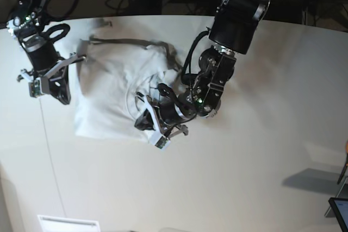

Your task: Fold the T-shirt properly

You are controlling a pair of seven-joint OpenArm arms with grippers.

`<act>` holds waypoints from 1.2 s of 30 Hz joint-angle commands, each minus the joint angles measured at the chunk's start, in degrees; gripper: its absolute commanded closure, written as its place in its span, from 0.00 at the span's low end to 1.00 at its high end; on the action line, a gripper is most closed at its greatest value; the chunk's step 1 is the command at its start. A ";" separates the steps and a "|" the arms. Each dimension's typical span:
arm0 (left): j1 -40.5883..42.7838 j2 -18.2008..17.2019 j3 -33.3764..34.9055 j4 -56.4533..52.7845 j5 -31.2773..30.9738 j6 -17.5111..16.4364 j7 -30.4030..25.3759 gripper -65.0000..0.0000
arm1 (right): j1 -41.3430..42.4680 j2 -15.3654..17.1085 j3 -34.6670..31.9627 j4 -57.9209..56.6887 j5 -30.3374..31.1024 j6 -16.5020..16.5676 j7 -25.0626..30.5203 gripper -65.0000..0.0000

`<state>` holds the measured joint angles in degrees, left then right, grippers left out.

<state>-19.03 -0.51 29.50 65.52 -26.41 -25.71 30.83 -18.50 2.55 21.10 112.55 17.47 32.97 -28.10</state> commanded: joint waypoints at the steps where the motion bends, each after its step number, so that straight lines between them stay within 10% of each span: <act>1: -2.20 0.56 -0.09 -1.12 -0.79 -0.35 -2.74 1.00 | 0.88 0.31 0.04 0.90 0.77 0.04 0.62 1.00; 18: -4.31 1.96 0.17 -10.70 -0.79 -0.35 -6.61 1.00 | 10.02 0.93 -8.66 -10.97 0.50 2.94 -1.40 1.00; 36: -3.35 1.88 0.35 -10.70 -0.79 -0.35 -6.35 1.00 | 14.41 8.84 -4.00 -25.30 0.77 3.12 1.06 1.00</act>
<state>-21.54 1.26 29.67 54.30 -27.64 -25.91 23.68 -5.34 10.72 16.91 85.65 16.62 35.55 -29.50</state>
